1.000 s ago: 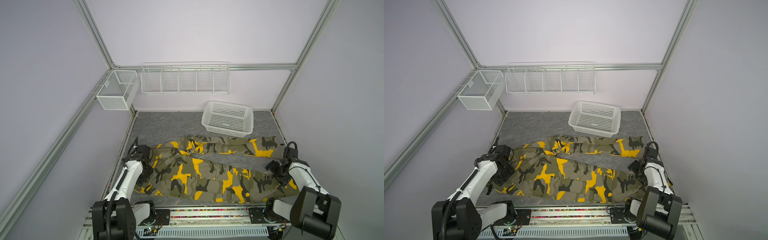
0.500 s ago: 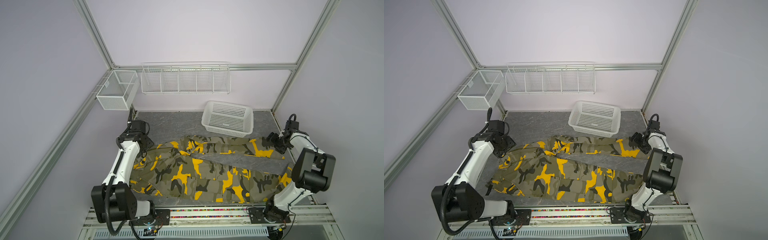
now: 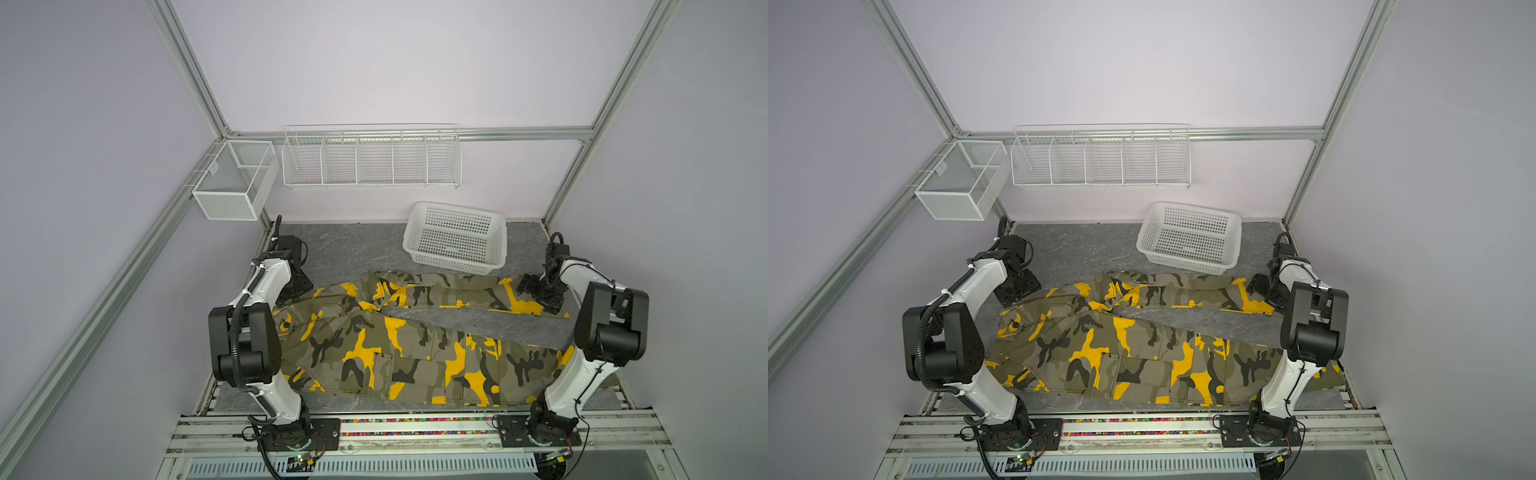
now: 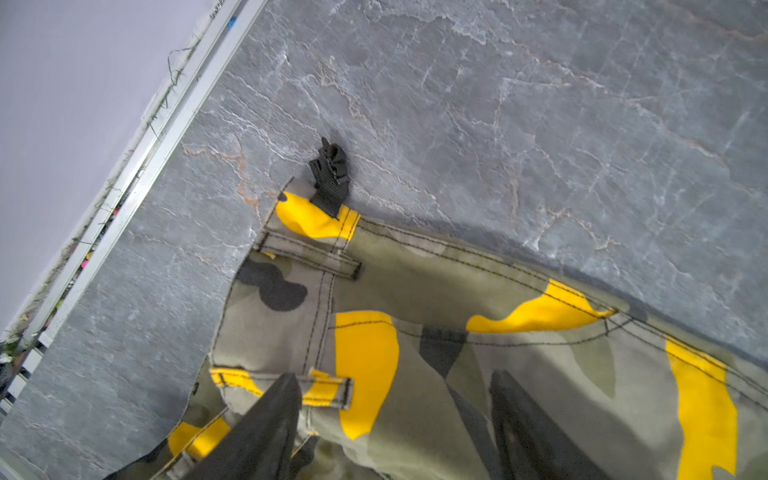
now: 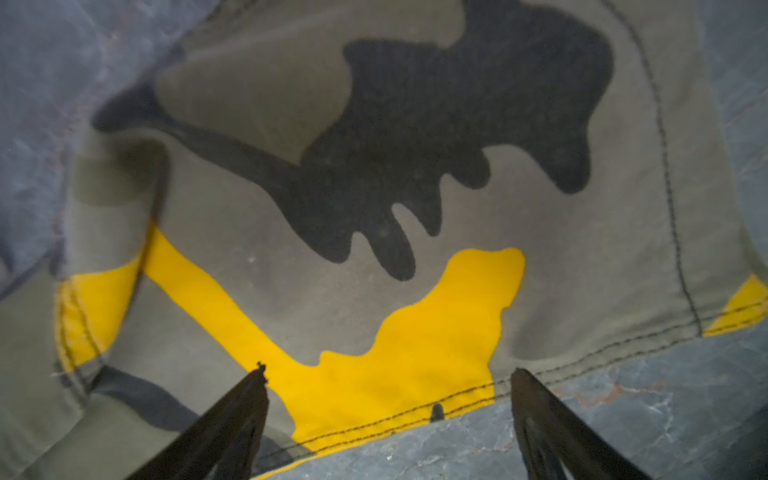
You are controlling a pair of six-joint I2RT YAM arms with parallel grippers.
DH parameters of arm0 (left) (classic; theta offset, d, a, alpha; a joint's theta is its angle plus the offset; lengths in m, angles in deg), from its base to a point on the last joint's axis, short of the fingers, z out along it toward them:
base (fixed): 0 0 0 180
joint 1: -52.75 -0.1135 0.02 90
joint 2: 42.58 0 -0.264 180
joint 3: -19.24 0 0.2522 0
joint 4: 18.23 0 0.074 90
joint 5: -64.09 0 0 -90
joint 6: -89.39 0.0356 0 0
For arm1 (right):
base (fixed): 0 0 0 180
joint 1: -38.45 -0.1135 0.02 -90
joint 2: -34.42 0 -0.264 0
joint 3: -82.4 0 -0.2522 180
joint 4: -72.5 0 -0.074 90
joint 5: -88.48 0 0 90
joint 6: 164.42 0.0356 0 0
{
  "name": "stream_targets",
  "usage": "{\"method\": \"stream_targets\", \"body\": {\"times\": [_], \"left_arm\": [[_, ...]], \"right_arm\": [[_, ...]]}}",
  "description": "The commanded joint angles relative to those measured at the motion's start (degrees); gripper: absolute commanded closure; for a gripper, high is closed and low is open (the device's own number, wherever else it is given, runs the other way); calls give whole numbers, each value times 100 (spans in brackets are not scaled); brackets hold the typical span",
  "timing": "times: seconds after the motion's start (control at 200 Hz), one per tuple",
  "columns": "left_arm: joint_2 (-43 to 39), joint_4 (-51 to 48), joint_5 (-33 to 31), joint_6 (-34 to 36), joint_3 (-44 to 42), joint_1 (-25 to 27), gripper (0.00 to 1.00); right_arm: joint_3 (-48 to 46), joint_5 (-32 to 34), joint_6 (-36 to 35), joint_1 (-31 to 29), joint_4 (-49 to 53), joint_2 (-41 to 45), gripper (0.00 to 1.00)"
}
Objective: Fold and stack the trousers
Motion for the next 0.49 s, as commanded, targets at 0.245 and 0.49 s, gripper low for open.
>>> {"method": "stream_targets", "body": {"times": [0.245,0.49], "left_arm": [[498,-191,-2,107,232,-94,26],[-345,-637,-445,296,63,-111,25]], "right_arm": [[-311,578,-74,-88,31,-378,32],[-400,503,-137,-79,-107,-288,74]]}}
